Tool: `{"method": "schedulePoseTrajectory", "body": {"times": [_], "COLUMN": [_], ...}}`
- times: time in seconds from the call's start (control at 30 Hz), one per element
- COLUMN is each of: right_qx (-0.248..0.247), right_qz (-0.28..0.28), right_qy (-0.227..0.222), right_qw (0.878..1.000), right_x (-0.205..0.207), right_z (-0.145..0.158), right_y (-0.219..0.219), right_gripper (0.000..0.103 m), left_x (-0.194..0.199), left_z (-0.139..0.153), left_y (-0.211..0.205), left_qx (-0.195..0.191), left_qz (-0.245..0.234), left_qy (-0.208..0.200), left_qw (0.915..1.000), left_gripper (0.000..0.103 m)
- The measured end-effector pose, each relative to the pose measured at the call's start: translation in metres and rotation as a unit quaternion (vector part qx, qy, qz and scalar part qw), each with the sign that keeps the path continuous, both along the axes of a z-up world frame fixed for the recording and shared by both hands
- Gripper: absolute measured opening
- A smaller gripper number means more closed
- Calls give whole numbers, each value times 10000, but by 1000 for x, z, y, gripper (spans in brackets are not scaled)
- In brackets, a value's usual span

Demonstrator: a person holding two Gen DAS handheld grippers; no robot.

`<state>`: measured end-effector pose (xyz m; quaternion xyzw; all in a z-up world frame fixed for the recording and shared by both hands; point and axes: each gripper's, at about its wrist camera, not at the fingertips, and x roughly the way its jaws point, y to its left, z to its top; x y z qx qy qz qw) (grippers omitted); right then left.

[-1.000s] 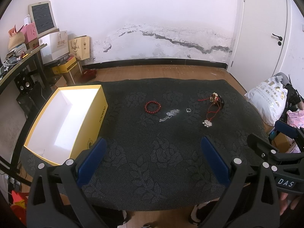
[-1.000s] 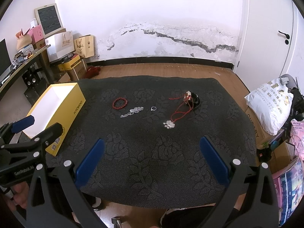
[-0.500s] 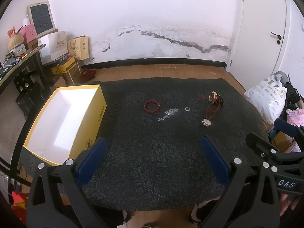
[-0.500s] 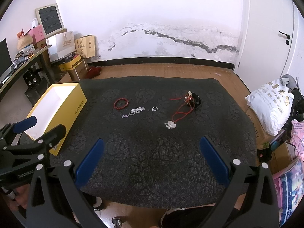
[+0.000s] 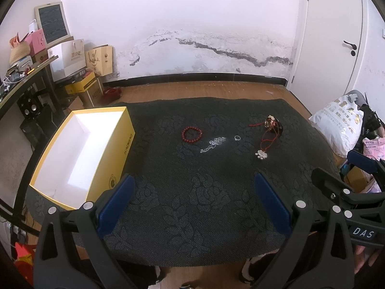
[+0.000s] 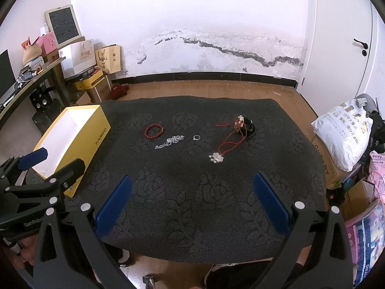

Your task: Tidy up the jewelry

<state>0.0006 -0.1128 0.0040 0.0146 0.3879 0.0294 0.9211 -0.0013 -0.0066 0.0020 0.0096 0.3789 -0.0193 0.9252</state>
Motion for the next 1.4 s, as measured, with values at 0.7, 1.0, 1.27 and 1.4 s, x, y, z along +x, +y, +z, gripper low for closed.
{"method": "schedulePoseTrajectory", "body": {"times": [0.7,1.0,1.27,1.4], "right_qx": [16,86,270,282], "right_qz": [9,6,107,131], "right_qy": [6,-11,139,170], "right_qw": [10000,10000,9995,9994], "right_x": [0,1,15,29], "right_z": [-2,-6,-34,-56], "right_y": [-2,-5,-21,-34], "right_gripper": [97,97,97,97], "left_x": [0,7,22,37], "left_z": [-2,-15,-48,-75], "left_y": [1,7,10,12], "left_qx": [14,16,20,16], "left_qz": [-10,67,-36,-114], "left_qy": [9,107,300,430], "left_qw": [10000,9999,9995,9990], "left_gripper": [97,97,97,97]}}
